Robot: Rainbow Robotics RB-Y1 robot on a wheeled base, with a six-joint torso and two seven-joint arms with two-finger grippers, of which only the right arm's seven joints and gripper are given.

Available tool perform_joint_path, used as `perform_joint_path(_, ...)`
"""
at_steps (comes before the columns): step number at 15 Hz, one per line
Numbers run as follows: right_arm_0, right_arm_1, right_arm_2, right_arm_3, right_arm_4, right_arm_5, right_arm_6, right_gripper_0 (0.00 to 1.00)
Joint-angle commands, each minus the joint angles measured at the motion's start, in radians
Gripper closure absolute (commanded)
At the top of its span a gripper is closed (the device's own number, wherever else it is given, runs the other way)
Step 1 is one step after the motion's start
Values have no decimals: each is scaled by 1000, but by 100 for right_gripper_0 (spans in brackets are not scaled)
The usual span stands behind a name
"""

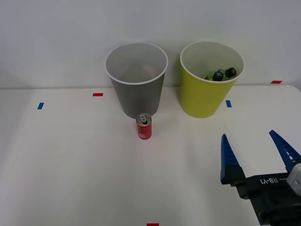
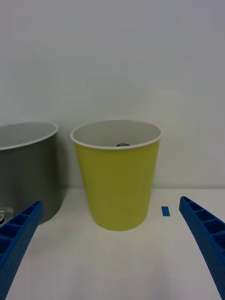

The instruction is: Put cans in the gray bin, plastic bottles in the light green bin

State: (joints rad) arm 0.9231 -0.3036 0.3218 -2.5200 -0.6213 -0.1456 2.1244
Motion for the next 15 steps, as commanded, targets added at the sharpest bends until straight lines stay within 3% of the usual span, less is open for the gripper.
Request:
perform_joint_path(1, 135, 4, 10, 10, 31, -38, 91, 0)
perform_joint_path(4, 184, 18, 29, 127, 155, -181, 52, 0)
perform_joint_path(8, 218, 89, 19, 308, 474, -381, -256, 0)
perform_joint_path(11, 226, 156, -9, 472, 640, -557, -471, 0)
perform_joint_path(13, 240, 181, -27, 523, 704, -608, -575, 0)
perform_joint_path(15, 264, 202, -24, 532, 723, -612, -593, 0)
